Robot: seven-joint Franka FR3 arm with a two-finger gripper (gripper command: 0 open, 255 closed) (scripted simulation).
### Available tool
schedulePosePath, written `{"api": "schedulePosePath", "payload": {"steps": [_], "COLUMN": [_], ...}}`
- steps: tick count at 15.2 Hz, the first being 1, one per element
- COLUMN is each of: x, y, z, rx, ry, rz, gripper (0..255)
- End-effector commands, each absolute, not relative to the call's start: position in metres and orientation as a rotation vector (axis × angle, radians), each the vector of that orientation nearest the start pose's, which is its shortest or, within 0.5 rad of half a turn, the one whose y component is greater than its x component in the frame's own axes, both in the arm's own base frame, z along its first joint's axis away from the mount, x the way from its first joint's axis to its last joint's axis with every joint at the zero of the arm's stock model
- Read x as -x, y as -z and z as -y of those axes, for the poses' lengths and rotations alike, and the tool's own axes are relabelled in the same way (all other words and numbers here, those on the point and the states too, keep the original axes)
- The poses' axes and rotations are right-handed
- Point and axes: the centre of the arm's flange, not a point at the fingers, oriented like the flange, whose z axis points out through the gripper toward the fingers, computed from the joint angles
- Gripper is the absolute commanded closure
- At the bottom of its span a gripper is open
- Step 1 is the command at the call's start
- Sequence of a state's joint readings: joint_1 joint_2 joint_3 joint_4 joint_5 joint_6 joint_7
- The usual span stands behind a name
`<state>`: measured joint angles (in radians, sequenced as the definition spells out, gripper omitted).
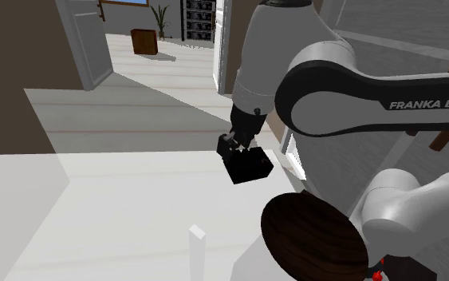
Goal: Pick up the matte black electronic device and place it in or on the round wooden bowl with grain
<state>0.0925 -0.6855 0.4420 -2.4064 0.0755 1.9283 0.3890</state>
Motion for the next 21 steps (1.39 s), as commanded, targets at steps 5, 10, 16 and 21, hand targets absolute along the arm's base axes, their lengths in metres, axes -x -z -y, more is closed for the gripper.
{"api": "schedulePosePath", "payload": {"steps": [5, 10, 16, 21], "x": [-0.312, -0.312, -0.328, -0.365], "y": [-0.571, -0.598, -0.592, -0.548], "z": [-0.218, -0.218, -0.16, -0.111], "rx": [3.238, 3.238, 2.951, 2.491], "ry": [0.37, 0.37, 0.103, -0.179], "rz": [0.09, 0.09, 0.582, 1.055], "gripper": [255, 255, 0, 0]}}
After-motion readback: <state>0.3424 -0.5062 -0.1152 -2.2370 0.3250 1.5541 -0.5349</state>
